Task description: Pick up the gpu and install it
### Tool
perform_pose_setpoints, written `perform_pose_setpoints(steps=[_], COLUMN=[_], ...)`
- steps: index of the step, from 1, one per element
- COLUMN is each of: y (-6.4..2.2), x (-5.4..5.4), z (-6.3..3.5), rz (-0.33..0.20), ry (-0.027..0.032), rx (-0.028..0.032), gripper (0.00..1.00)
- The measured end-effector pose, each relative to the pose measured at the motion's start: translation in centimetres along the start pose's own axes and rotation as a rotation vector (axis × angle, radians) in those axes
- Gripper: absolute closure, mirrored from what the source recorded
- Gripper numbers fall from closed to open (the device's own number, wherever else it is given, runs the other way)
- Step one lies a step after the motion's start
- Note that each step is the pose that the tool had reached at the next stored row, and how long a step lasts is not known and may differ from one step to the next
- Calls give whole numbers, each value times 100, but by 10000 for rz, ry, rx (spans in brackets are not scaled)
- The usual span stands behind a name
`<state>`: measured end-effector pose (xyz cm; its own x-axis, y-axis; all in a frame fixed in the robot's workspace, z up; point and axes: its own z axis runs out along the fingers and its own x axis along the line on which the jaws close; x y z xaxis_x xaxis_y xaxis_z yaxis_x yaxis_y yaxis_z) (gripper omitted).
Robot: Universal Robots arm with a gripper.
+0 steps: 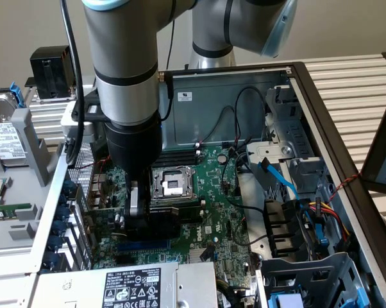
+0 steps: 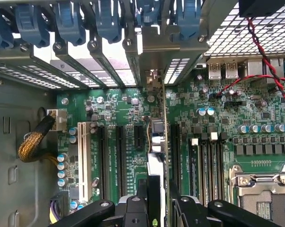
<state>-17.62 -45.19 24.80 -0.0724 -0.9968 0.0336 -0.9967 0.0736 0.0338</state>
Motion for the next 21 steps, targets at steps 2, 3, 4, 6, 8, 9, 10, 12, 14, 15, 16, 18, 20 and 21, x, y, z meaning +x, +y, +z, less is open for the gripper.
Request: perform_pose_setpoints(steps=[2,3,4,6,8,9,10,12,14,15,16,18,20,21], y=[1,1,1,0,0,0,0,1,2,2,2,3,4,4], x=[0,0,0,-1,0,-1,-2,-4,-4,-4,-5,-5,-5,-5], z=[0,0,1,5,6,7,8,9,9,11,13,19,23,23], rz=[1,1,2,2,1,1,2,1,1,1,2,1,2,1], ry=[3,4,6,10,10,11,8,9,11,13,13,11,10,11], rx=[1,1,-1,0,0,0,2,2,1,0,-1,1,1,1], gripper=[73,73,73,73,73,73,73,73,73,73,73,73,73,73])
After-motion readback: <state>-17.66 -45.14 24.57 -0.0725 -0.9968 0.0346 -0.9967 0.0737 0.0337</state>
